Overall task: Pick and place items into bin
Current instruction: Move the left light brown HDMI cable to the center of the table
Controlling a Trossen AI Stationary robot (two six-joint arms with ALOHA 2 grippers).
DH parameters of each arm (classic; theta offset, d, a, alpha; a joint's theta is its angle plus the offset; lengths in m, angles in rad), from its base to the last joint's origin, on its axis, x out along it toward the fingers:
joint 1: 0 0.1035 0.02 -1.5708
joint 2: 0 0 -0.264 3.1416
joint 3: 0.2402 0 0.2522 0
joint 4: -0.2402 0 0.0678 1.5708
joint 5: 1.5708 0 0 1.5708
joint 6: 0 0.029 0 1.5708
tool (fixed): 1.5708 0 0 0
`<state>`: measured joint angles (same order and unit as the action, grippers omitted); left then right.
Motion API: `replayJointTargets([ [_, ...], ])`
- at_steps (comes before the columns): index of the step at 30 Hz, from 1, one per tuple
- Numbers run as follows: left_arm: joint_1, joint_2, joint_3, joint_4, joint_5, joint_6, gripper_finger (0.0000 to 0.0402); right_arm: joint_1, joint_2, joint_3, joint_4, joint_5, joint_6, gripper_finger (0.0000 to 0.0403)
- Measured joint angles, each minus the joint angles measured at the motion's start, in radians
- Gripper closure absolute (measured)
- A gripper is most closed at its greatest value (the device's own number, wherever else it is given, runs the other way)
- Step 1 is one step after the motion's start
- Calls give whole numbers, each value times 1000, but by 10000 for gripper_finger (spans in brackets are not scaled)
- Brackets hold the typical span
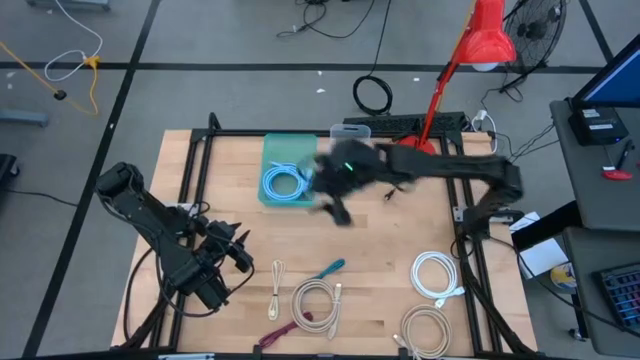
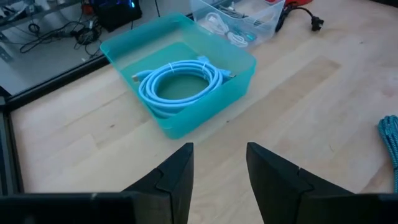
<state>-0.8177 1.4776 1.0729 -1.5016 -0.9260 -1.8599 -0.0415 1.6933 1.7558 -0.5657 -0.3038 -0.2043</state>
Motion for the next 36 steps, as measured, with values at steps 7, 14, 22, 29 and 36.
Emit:
replayJointTargets([
  [7,-16,1,0,43,-1,14,250,367,-235,-287,78,178,270,216],
  [14,-16,2,-35,284,-68,184,250,731,-361,-640,398,596,569,216],
  [22,20,2,-74,588,-10,435,250,908,-335,-909,747,830,752,216],
  [29,48,2,-76,777,0,624,250,918,-303,-997,903,869,710,216],
  [36,91,2,-76,852,42,744,250,898,-303,-1001,964,958,541,216],
])
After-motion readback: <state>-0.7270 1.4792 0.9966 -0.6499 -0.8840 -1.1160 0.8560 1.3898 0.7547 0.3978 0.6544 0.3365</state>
